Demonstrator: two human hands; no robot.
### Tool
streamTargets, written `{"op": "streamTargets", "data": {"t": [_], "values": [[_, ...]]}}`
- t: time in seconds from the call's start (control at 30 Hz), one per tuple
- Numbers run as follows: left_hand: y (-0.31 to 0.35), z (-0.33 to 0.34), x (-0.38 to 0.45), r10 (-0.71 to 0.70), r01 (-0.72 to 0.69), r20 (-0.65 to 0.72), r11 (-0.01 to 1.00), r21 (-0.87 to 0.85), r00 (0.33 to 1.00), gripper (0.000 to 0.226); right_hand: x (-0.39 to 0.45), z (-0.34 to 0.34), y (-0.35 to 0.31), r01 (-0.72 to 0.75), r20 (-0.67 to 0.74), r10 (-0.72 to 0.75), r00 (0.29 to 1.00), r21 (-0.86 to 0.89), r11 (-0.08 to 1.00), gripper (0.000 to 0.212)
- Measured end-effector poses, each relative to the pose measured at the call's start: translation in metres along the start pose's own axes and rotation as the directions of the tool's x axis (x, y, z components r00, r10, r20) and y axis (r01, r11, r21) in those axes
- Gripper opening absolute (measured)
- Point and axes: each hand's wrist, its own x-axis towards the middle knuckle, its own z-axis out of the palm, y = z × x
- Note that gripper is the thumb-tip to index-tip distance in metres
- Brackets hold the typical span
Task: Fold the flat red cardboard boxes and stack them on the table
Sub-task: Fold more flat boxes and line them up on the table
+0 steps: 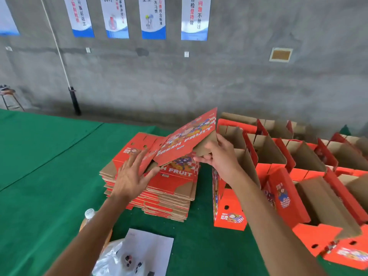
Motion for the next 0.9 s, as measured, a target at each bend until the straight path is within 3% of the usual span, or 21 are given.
{"op": "streamTargets", "data": {"t": [0.23, 0.33, 0.47, 0.53, 0.67, 0.77, 0.9], "values": [[0.114, -0.056, -0.009, 0.251, -0.269, -0.130, 0.952, -0.148, 0.959, 0.040, -0.055, -0.057, -0.105, 0.059, 0.119, -0.061, 0.991, 0.015, 0.998, 0.035], [0.173, -0.086, -0.018, 0.346, -0.356, -0.199, 0.934, -0.015, 0.917, 0.031, -0.090, -0.087, -0.143, 0.095, 0.109, -0.101, 0.989, 0.060, 0.994, 0.029], [0.245, -0.131, -0.019, 0.408, -0.385, -0.309, 0.913, 0.134, 0.859, 0.043, -0.135, -0.128, -0.196, 0.107, 0.081, -0.113, 0.990, 0.075, 0.991, 0.015], [0.276, -0.146, -0.017, 0.426, -0.409, -0.326, 0.904, 0.123, 0.844, 0.043, -0.156, -0.150, -0.220, 0.070, 0.061, -0.070, 0.996, -0.002, 0.998, 0.020], [0.317, -0.126, -0.020, 0.481, -0.450, -0.267, 0.877, 0.169, 0.835, 0.049, -0.182, -0.192, -0.234, -0.105, -0.008, 0.109, 0.994, -0.356, 0.928, 0.022], [0.327, -0.075, -0.034, 0.469, -0.448, -0.185, 0.882, 0.148, 0.863, 0.049, -0.198, -0.228, -0.204, -0.253, -0.117, 0.228, 0.967, -0.571, 0.781, 0.033], [0.324, 0.007, -0.067, 0.431, -0.427, -0.022, 0.898, 0.110, 0.902, 0.058, -0.225, -0.286, -0.135, -0.349, -0.248, 0.245, 0.937, -0.668, 0.658, 0.040]]}}
